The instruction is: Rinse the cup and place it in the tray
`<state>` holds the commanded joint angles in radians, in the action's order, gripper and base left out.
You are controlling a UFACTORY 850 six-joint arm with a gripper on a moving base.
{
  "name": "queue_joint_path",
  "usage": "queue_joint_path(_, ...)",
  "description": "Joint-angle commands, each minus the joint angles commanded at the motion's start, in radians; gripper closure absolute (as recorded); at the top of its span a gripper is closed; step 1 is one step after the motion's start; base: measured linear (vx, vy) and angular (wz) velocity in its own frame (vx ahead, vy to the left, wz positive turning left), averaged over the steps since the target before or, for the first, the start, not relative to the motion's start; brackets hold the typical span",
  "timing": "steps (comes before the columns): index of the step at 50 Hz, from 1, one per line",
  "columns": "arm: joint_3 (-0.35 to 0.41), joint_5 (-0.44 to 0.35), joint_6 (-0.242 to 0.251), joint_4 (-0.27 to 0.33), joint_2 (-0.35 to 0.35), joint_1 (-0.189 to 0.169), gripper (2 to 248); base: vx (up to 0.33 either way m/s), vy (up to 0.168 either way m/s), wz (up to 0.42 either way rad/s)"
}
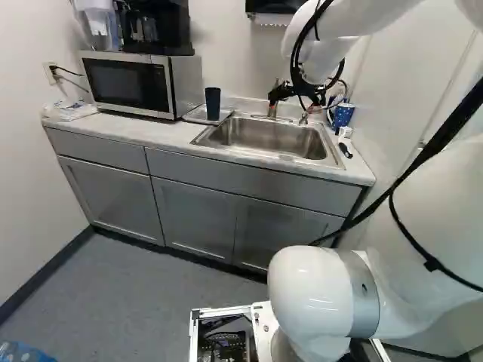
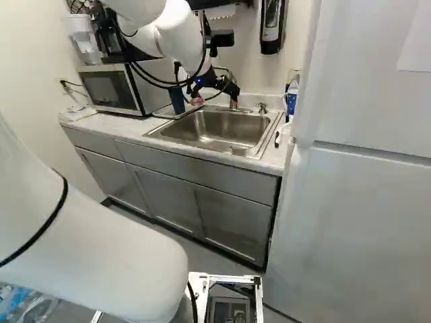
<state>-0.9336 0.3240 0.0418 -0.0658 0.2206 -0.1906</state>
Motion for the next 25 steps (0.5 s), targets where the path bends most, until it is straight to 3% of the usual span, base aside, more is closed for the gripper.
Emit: queue_joint_path(25, 0.0, 0.0, 0.0, 0.0, 0.0, 0.0, 3, -0.059, 0.048, -0.005)
